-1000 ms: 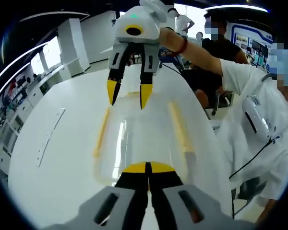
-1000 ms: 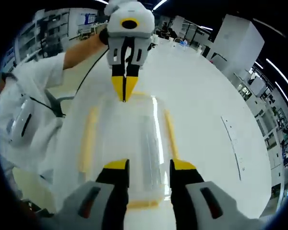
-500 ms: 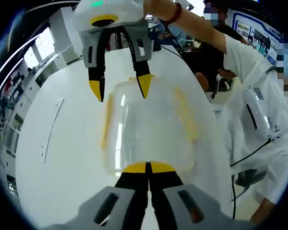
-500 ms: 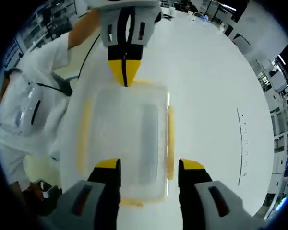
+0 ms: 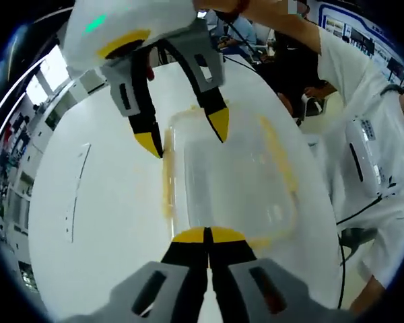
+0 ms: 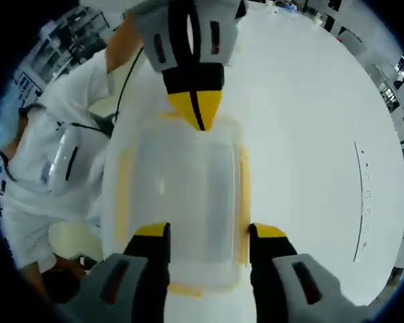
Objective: Snap each plastic latch of the storage box into its locked position after aligning the lid with the box until every specified latch is closed and the lid sits flush.
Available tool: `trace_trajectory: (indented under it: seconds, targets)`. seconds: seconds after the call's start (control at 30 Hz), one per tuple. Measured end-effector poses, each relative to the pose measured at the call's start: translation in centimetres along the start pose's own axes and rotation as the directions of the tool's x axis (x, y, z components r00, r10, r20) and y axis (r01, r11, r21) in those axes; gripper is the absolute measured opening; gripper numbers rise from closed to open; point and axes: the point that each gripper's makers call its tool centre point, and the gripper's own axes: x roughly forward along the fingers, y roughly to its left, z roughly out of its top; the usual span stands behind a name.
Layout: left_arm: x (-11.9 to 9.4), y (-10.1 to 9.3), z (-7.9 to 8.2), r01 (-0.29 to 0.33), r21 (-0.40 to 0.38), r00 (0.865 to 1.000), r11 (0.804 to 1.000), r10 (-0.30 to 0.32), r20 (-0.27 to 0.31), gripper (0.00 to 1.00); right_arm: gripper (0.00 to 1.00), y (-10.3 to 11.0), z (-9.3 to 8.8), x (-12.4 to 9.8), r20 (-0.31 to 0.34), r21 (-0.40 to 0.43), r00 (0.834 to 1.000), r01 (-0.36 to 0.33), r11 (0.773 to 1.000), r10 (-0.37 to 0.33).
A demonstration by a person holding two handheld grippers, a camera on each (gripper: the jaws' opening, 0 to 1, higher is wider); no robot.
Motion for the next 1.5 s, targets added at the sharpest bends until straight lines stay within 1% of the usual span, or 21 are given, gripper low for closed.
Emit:
trace_trajectory:
  seconds: [0.1,0.13,0.17,0.2,0.5,0.53,0.57,0.6,0.63,0.67,0.7,0.73,0.77,0.8,0.83,0.87,0.97,1.17,1.33,1.47,1.5]
  targets:
    - [-0.1,-0.1,0.0,-0.014,0.031,1.000,0.999,0.014,0.012,0.00,0.50,0.1,0.4,0.3,0.003,-0.024,1.000,-0.027,0.999,0.027]
    - [-0.1,-0.1,0.2,-0.022,0.070,1.000,0.997,0.020,0.022,0.00,0.52,0.3,0.6,0.4,0.005,-0.030,0.999,-0.042,0.999,0.042]
    - [-0.1,-0.2,0.1,-0.024,0.061,0.999,0.998,0.023,0.024,0.00,0.58,0.8,0.8,0.7,0.014,-0.030,0.997,-0.072,0.997,0.073]
    - [-0.1,-0.2,0.1,-0.030,0.058,0.999,0.998,0.028,0.027,0.00,0.61,0.9,0.8,1.1,0.003,-0.029,0.997,-0.075,0.997,0.075]
    - [-0.1,-0.1,0.3,-0.056,0.089,0.997,0.994,0.051,0.062,0.00,0.66,1.4,0.8,1.0,-0.050,-0.033,0.997,-0.058,0.998,0.056]
    - [-0.1,-0.1,0.3,-0.055,0.094,0.997,0.994,0.049,0.064,0.00,0.69,1.7,0.8,1.0,-0.058,-0.046,0.997,-0.059,0.997,0.056]
    - [-0.2,-0.1,0.3,-0.054,0.107,0.997,0.993,0.047,0.068,0.00,0.83,2.9,0.5,1.6,-0.075,-0.072,0.992,-0.111,0.991,0.105]
    - [-0.2,-0.1,0.3,-0.052,0.114,0.996,0.992,0.044,0.072,0.00,0.96,3.9,0.4,2.4,-0.083,-0.076,0.988,-0.135,0.988,0.128]
    - [-0.2,-0.1,0.3,-0.050,0.118,0.996,0.992,0.040,0.080,0.00,0.99,3.5,0.1,2.9,-0.120,-0.110,0.990,-0.090,0.990,0.077]
    - [-0.2,-0.1,0.3,-0.051,0.116,0.995,0.992,0.041,0.086,0.00,1.00,3.6,0.5,3.2,-0.107,-0.088,0.991,-0.091,0.992,0.081]
    - [-0.2,-0.2,0.3,-0.051,0.121,0.995,0.991,0.040,0.091,0.00,0.99,3.1,0.6,2.8,-0.106,-0.074,0.992,-0.083,0.994,0.075]
    - [-0.2,-0.2,0.4,-0.051,0.125,0.995,0.991,0.040,0.094,0.00,0.97,3.1,1.1,2.6,-0.068,-0.017,0.994,-0.088,0.996,0.087]
    - [-0.2,-0.2,0.4,-0.052,0.124,0.995,0.991,0.040,0.095,0.00,0.92,2.9,1.4,2.3,-0.037,0.004,0.993,-0.111,0.994,0.111]
    - [-0.2,-0.3,0.4,-0.053,0.130,0.995,0.990,0.041,0.096,0.00,0.87,1.8,1.6,2.2,-0.019,0.010,0.997,-0.071,0.997,0.071]
    - [-0.1,-0.3,0.6,-0.063,0.168,0.993,0.984,0.045,0.111,0.00,0.86,2.3,2.3,2.0,0.027,0.066,0.994,-0.111,0.992,0.110]
    - [-0.2,-0.4,0.4,-0.064,0.163,0.993,0.985,0.047,0.108,0.00,0.82,1.9,1.9,1.7,-0.001,0.027,0.994,-0.105,0.994,0.105]
    - [-0.2,-0.3,0.5,-0.068,0.162,0.992,0.984,0.050,0.114,0.00,0.86,2.2,1.7,1.7,-0.020,-0.019,0.992,-0.122,0.992,0.121]
    - [-0.2,-0.1,0.5,-0.061,0.113,0.992,0.992,0.048,0.118,0.00,0.86,2.2,1.6,1.6,-0.044,-0.018,0.994,-0.098,0.995,0.097]
    - [-0.1,-0.3,0.6,-0.068,0.157,0.992,0.985,0.050,0.117,0.00,0.86,2.2,1.4,1.6,-0.029,-0.026,0.995,-0.098,0.995,0.098]
    - [-0.2,-0.3,0.5,-0.063,0.140,0.991,0.988,0.045,0.129,0.00,0.85,2.0,1.3,1.5,-0.031,-0.029,0.996,-0.087,0.996,0.087]
    - [-0.2,-0.3,0.5,-0.062,0.144,0.991,0.988,0.043,0.131,0.00,0.88,1.9,1.2,1.4,-0.030,-0.032,0.995,-0.093,0.995,0.092]
